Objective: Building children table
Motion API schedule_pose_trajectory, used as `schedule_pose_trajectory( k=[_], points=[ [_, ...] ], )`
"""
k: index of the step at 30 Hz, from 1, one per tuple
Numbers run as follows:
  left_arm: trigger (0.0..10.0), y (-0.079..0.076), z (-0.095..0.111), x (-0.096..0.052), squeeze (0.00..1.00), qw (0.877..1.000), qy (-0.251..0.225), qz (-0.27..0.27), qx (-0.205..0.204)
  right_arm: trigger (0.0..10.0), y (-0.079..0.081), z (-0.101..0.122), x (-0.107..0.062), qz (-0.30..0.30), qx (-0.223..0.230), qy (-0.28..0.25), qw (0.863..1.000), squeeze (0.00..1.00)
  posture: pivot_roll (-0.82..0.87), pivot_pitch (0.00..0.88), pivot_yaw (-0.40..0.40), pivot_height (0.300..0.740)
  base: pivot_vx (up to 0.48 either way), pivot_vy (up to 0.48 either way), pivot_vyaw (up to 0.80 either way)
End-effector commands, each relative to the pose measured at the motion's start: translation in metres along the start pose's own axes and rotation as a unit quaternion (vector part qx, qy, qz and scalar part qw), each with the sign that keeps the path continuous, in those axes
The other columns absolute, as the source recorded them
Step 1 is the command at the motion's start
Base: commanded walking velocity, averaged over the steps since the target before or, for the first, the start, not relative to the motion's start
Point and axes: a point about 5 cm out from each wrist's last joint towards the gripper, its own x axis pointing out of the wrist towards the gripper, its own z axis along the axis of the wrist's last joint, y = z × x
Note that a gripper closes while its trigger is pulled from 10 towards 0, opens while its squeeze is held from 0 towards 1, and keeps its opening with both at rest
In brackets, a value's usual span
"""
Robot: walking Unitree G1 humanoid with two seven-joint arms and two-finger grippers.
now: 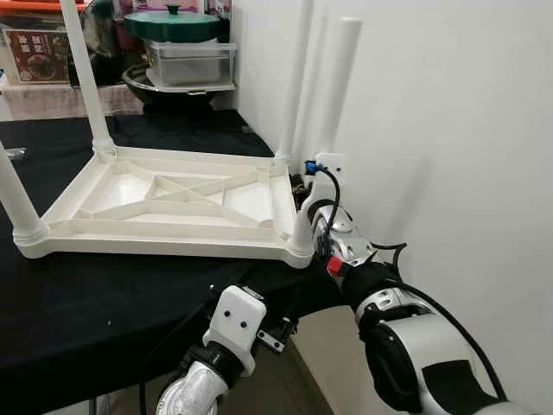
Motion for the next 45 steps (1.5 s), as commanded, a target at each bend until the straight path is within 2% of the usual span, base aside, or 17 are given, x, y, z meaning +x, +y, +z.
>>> schedule_pose_trajectory(
  k=[1,3,4,8,9,14,15,21,30,33,37,38,39,40,42,43,45],
  points=[
    [10.0,-0.002,-0.006,-0.001,0.0,1.0,0.016,-0.006,0.0,10.0,-0.009,-0.016,-0.002,-0.031,0.029,0.036,0.998,0.0,0.09,0.004,-0.13,0.74,0.0,0.0,0.0],
    [10.0,-0.002,-0.007,-0.001,0.0,1.0,0.016,-0.006,0.0,10.0,-0.003,-0.014,-0.002,-0.01,0.036,0.024,0.999,0.0,0.09,0.001,-0.129,0.74,0.0,0.0,0.0],
    [10.0,-0.002,-0.007,-0.001,0.0,1.0,0.016,-0.006,0.0,10.0,0.002,-0.012,-0.002,0.014,0.043,0.015,0.999,1.0,0.09,0.0,-0.129,0.74,0.0,0.0,0.0],
    [10.0,-0.003,-0.007,-0.001,0.0,1.0,0.017,-0.007,0.0,10.0,0.006,-0.009,-0.003,0.043,0.04,-0.009,0.998,1.0,0.09,0.0,-0.131,0.74,0.0,0.0,0.0],
    [10.0,-0.003,-0.007,-0.001,0.0,1.0,0.017,-0.007,0.0,10.0,0.006,-0.009,-0.004,0.061,0.036,-0.016,0.997,0.0,0.1,0.0,-0.13,0.74,0.0,0.0,0.0],
    [10.0,-0.003,-0.007,-0.001,0.0,1.0,0.017,-0.006,-0.001,10.0,0.004,-0.016,-0.006,0.157,0.054,-0.003,0.986,0.0,0.1,0.0,-0.131,0.74,0.0,0.0,0.0],
    [10.0,-0.003,-0.007,-0.001,0.0,1.0,0.016,-0.006,-0.001,10.0,0.0,-0.018,-0.009,0.262,0.048,0.009,0.964,0.0,0.09,0.0,-0.132,0.74,0.0,0.0,0.0],
    [10.0,-0.003,-0.006,-0.001,0.0,1.0,0.015,-0.006,-0.001,10.0,-0.008,-0.018,-0.014,0.366,0.022,0.023,0.93,0.0,0.1,0.0,-0.133,0.74,0.0,0.0,0.0],
    [10.0,-0.004,-0.005,-0.002,0.0,1.0,0.012,-0.006,0.0,10.0,0.005,-0.002,-0.032,0.584,-0.009,0.028,0.811,0.0,0.1,0.0,-0.14,0.74,0.0,0.0,0.0],
    [10.0,-0.004,-0.005,-0.002,0.0,1.0,0.012,-0.006,0.0,10.0,0.011,-0.002,-0.035,0.609,-0.021,0.03,0.792,0.0,0.11,0.001,-0.138,0.74,0.0,0.0,0.0],
    [10.0,-0.004,-0.005,-0.002,0.0,1.0,0.012,-0.006,0.0,10.0,0.022,-0.003,-0.034,0.608,-0.039,0.032,0.793,0.0,0.11,0.004,-0.143,0.74,0.0,0.0,0.0],
    [10.0,-0.004,-0.005,-0.002,0.0,1.0,0.012,-0.006,0.0,4.2,0.027,-0.004,-0.032,0.587,-0.051,0.028,0.808,0.0,0.11,0.006,-0.146,0.74,0.0,0.0,0.0],
    [10.0,-0.004,-0.005,-0.002,0.0,1.0,0.012,-0.006,0.0,4.2,0.027,-0.004,-0.032,0.587,-0.051,0.028,0.808,0.0,0.11,0.006,-0.146,0.74,0.0,0.0,0.0],
    [10.0,-0.004,-0.004,-0.001,0.0,1.0,0.013,-0.004,-0.001,0.0,0.032,-0.004,-0.027,0.546,-0.069,0.019,0.835,0.0,0.11,0.011,-0.145,0.74,0.0,0.0,0.0],
    [10.0,-0.004,-0.004,-0.001,0.0,1.0,0.013,-0.004,-0.001,0.0,0.033,-0.003,-0.026,0.534,-0.073,0.014,0.842,0.0,0.11,0.011,-0.145,0.74,0.0,0.0,0.0],
    [10.0,-0.004,-0.004,-0.001,0.0,1.0,0.012,-0.003,-0.001,0.0,0.03,-0.002,-0.019,0.475,-0.062,0.012,0.878,0.0,0.1,0.013,-0.145,0.74,0.0,0.0,0.0],
    [10.0,-0.004,-0.004,-0.001,0.0,1.0,0.012,-0.003,-0.001,0.0,0.028,0.0,-0.017,0.447,-0.056,0.009,0.893,0.0,0.1,0.013,-0.145,0.74,0.0,0.0,0.0]
  ],
)
